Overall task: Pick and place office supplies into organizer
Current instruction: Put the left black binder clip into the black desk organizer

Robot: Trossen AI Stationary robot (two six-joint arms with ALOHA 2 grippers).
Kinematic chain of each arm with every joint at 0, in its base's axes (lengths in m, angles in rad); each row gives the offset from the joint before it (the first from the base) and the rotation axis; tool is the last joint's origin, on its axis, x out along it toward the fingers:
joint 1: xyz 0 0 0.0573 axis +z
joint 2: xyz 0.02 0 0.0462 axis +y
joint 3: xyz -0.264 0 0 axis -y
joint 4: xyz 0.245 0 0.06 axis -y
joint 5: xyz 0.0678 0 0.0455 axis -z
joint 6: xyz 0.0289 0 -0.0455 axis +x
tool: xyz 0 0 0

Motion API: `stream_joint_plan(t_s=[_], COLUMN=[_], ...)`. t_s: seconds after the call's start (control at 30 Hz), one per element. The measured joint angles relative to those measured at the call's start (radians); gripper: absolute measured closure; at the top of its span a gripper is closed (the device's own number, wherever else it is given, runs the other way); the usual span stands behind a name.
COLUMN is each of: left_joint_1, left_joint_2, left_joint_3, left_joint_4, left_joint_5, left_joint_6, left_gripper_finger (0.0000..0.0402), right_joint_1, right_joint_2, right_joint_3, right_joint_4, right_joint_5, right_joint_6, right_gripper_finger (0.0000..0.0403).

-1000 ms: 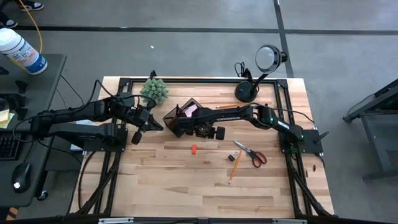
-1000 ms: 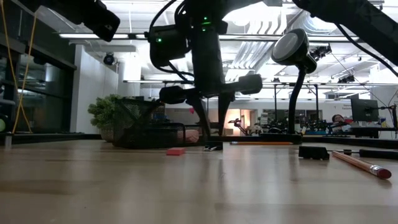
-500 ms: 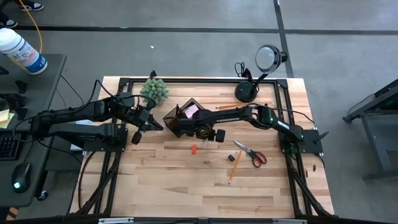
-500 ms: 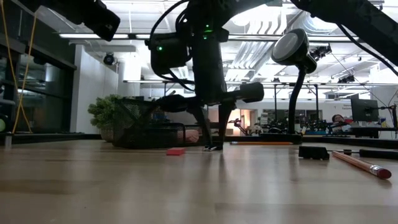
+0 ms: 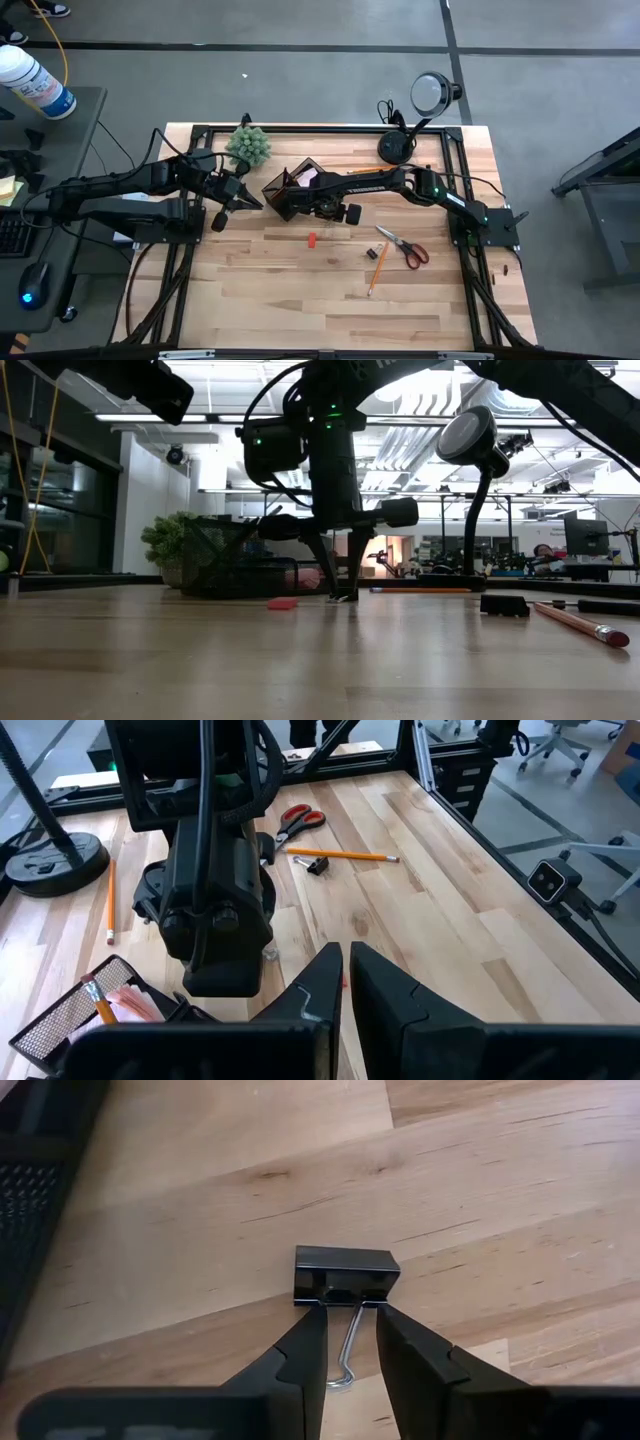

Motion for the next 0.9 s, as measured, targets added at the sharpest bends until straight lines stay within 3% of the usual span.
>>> stream_joint_plan(t_s=[0.9], left_joint_1=[0.0], left_joint_2=[0.0], left_joint_3=[0.0], left_joint_4=[0.001], left_joint_5=[-0.004], left_joint_6=[0.01], left_gripper_finger=[0.0387], right_joint_1=[0.02], right_joint_2=[0.0], right_joint_3=[0.0], right_joint_4=[-0.023], right_joint_5=[0.035], right_joint_6=[-0.024], right_gripper_finger=[0.032])
